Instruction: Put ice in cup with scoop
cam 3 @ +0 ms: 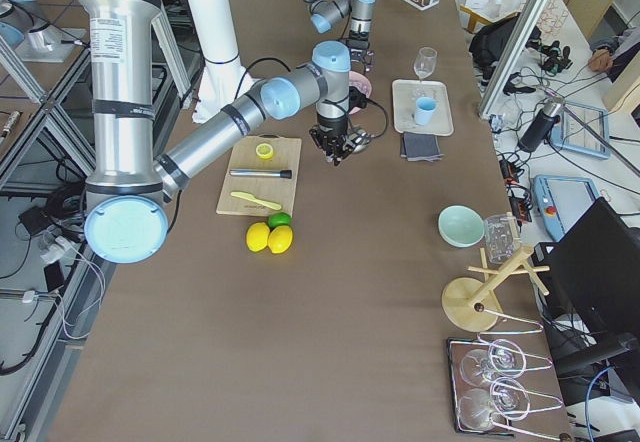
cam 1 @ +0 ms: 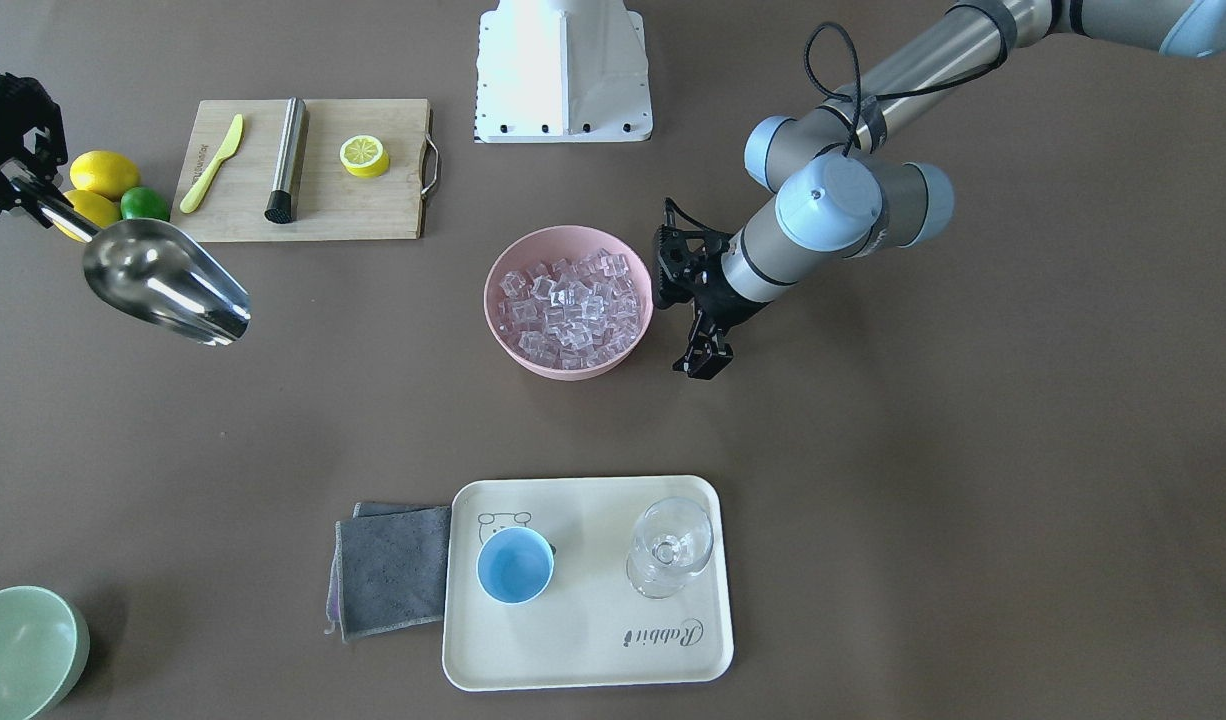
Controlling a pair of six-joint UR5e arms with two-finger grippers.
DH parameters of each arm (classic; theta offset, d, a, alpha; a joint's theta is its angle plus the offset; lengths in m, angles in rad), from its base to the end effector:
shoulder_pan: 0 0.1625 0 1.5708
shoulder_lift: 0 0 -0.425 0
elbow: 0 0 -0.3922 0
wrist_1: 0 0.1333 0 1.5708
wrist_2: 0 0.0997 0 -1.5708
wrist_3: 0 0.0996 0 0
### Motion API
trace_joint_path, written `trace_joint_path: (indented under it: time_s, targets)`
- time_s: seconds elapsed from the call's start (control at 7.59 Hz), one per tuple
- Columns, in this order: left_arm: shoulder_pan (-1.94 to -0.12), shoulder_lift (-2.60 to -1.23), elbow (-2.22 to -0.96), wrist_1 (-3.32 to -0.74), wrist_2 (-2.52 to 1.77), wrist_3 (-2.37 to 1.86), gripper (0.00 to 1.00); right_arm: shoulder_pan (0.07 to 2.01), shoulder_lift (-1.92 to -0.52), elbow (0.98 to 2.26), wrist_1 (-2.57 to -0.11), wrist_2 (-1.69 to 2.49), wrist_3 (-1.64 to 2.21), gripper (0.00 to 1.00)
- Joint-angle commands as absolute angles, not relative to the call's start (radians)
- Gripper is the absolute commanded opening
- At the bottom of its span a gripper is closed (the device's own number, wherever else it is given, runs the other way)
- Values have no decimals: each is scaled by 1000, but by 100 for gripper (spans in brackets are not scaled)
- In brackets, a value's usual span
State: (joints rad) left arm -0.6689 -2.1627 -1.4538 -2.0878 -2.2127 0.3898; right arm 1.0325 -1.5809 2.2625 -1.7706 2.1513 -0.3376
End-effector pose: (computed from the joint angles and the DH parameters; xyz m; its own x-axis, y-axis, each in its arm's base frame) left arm 0.5092 -0.4964 0.2961 -0.0673 0.9976 0.0151 -0.4363 -0.0431 0.8987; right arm -0.1515 -0.4071 0.3680 0.4040 -0.8624 0.3051 0.6233 0.5036 0.5982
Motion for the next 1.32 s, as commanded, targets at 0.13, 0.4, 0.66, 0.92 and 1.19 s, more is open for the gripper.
trace_joint_path:
  time_s: [0.13, 0.4, 0.66, 0.92, 1.19]
  targets:
    - [-669, -2157, -1453, -2094, -2214, 379, 99, 816, -1266, 2365, -2232, 1964, -431, 0]
    - [-669, -2126, -1453, -2138, -2214, 379, 99, 763, -1127, 2315, -2335, 1915, -431, 0]
    - [-669, -2048, -1453, -2259, -2214, 379, 99, 721, -899, 2145, -2491, 1855, -449, 0]
    - [-667, -2002, -1454, -2327, -2215, 379, 99, 690, -716, 1975, -2601, 1804, -494, 0]
    - [-667, -2002, -1454, -2329, -2215, 379, 99, 652, -658, 1921, -2659, 1744, -497, 0]
